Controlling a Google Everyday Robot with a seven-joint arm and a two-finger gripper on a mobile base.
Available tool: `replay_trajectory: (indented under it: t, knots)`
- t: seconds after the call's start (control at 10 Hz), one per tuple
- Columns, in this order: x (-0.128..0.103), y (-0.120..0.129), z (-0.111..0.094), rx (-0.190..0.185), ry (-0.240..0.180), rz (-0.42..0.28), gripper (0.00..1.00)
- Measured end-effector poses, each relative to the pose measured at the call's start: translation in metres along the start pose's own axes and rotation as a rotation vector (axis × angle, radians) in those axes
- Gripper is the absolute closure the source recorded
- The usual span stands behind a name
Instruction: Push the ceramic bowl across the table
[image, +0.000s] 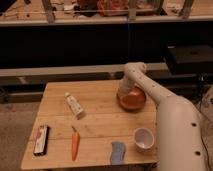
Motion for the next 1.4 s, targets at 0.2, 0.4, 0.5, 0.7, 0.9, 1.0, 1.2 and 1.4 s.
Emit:
replay_trajectory:
  t: [0.2,0.4,0.5,0.7,0.9,1.0,1.2,1.4]
  knots:
    - [-0.025,-0.018,0.003,-0.012,-0.020,-0.058,0.92]
    - [-0.057,-0.039,0.007,-0.031,-0.063,-0.131,0.92]
    - [-0.074,-0.048,0.009,-0.042,-0.081,-0.170,0.92]
    - [-0.114,-0.062,0.016,-0.075,-0.118,-0.270,0.92]
    - [-0.161,-0.054,0.028,-0.140,-0.162,-0.397,0.92]
    - [-0.173,-0.047,0.031,-0.160,-0.179,-0.433,0.92]
    - [-0.195,-0.039,0.035,-0.185,-0.221,-0.523,0.92]
    - [-0.206,-0.034,0.032,-0.187,-0.274,-0.572,0.92]
